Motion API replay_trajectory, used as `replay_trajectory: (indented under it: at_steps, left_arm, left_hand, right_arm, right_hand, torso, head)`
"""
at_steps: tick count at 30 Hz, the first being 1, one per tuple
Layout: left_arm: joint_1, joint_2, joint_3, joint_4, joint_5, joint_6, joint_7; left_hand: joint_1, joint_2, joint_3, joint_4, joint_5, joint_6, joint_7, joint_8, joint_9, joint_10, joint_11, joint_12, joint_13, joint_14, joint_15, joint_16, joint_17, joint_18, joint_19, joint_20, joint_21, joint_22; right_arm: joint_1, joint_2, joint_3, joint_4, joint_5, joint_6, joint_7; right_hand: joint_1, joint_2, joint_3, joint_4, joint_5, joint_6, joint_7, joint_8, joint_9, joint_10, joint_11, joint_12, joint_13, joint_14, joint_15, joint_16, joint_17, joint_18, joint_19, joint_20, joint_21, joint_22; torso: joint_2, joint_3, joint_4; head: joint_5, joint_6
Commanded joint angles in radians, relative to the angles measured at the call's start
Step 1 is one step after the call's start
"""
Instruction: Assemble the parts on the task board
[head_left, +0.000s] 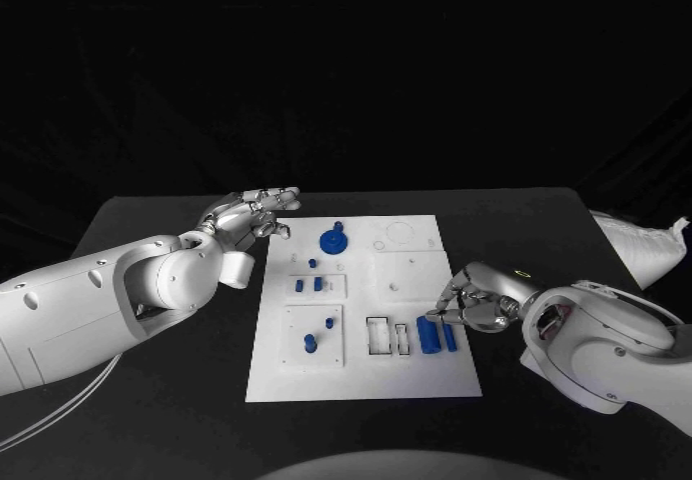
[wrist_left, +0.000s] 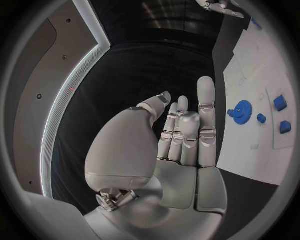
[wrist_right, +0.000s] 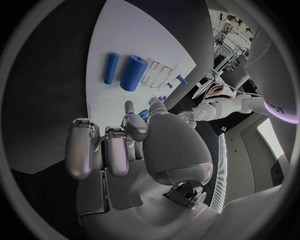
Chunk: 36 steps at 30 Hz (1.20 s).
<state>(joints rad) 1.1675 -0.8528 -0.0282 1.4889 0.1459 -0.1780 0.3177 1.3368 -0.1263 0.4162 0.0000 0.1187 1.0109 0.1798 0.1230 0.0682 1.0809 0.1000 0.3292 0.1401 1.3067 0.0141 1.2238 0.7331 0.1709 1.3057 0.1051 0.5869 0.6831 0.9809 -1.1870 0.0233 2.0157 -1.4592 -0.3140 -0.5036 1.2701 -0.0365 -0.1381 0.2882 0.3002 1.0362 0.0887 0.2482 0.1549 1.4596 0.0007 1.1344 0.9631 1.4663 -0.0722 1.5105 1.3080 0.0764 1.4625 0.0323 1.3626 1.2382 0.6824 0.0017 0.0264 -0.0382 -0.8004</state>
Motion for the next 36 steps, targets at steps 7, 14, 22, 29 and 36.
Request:
replay_trajectory:
  at_steps: [7,14,22,29,36]
  left_arm:
    - [-0.002,-0.002,0.0,0.002,-0.004,0.015,0.015]
    - [-0.002,-0.004,0.0,0.003,-0.004,0.016,0.014]
    - [-0.003,-0.003,0.0,0.002,-0.004,0.019,0.011]
    - [-0.003,-0.003,0.0,0.002,-0.004,0.021,0.009]
    - [-0.003,-0.005,0.0,0.002,-0.004,0.023,0.007]
  left_hand:
    - [-0.01,0.002,-0.008,0.001,-0.007,-0.009,0.001,0.004,0.0,-0.01,0.001,0.006,0.001,-0.005,-0.001,0.001,-0.002,0.01,-0.001,0.003,-0.005,-0.002]
    - [-0.01,0.002,-0.008,0.001,-0.007,-0.009,0.001,0.004,0.0,-0.01,0.001,0.006,0.001,-0.005,-0.001,0.001,-0.002,0.01,-0.001,0.003,-0.005,-0.002]
    - [-0.011,0.001,-0.01,0.002,-0.008,-0.01,0.001,0.005,0.0,-0.011,0.001,0.007,0.002,-0.005,-0.001,0.001,-0.003,0.01,-0.001,0.003,-0.005,-0.002]
    - [-0.011,0.001,-0.01,0.002,-0.008,-0.01,0.001,0.005,0.0,-0.011,0.001,0.007,0.002,-0.005,-0.001,0.001,-0.003,0.01,-0.001,0.003,-0.005,-0.002]
    - [-0.011,0.001,-0.012,0.002,-0.008,-0.011,0.001,0.005,0.0,-0.012,0.001,0.009,0.002,-0.006,-0.001,0.001,-0.004,0.01,-0.001,0.003,-0.005,-0.002]
  right_arm:
    - [-0.021,0.031,-0.001,-0.015,-0.11,0.075,-0.075]
    - [-0.03,0.049,-0.002,-0.028,-0.128,0.122,-0.078]
    - [-0.036,0.068,-0.002,-0.042,-0.153,0.154,-0.082]
    - [-0.049,0.097,-0.002,-0.067,-0.169,0.162,-0.084]
    - [-0.068,0.124,-0.002,-0.086,-0.146,0.152,-0.083]
  right_hand:
    - [-0.013,0.004,-0.015,0.001,-0.002,-0.014,-0.001,0.014,0.006,0.017,0.004,0.209,0.374,0.086,0.004,0.009,0.157,-0.01,0.019,-0.001,0.008,0.01]
    - [-0.028,0.001,-0.033,0.002,-0.019,-0.021,0.0,0.026,0.013,0.014,0.005,0.207,0.378,0.086,0.005,0.011,0.16,-0.01,0.018,0.001,0.01,0.013]
    - [-0.042,0.0,-0.045,0.003,-0.035,-0.025,-0.001,0.034,0.017,0.012,0.005,0.205,0.38,0.086,0.006,0.013,0.163,-0.011,0.019,0.001,0.014,0.019]
    - [-0.042,0.005,-0.046,0.002,-0.036,-0.025,-0.001,0.039,0.02,0.012,0.005,0.205,0.382,0.086,0.006,0.013,0.165,-0.012,0.019,0.002,0.015,0.021]
    - [-0.026,0.027,-0.042,-0.003,-0.024,-0.023,-0.004,0.053,0.028,0.013,0.003,0.206,0.388,0.086,0.004,0.014,0.166,-0.012,0.018,0.001,0.017,0.023]
  torso:
    - [0.001,-0.0017,-0.0001]
    - [0.0,-0.0018,0.0002]
    - [0.0,-0.0021,0.001]
    - [0.0,-0.0018,0.0043]
    - [-0.002,-0.0024,0.0046]
  head:
    - [0.002,-0.006]
    - [0.003,-0.011]
    - [0.003,-0.013]
    - [0.004,-0.016]
    - [0.007,-0.019]
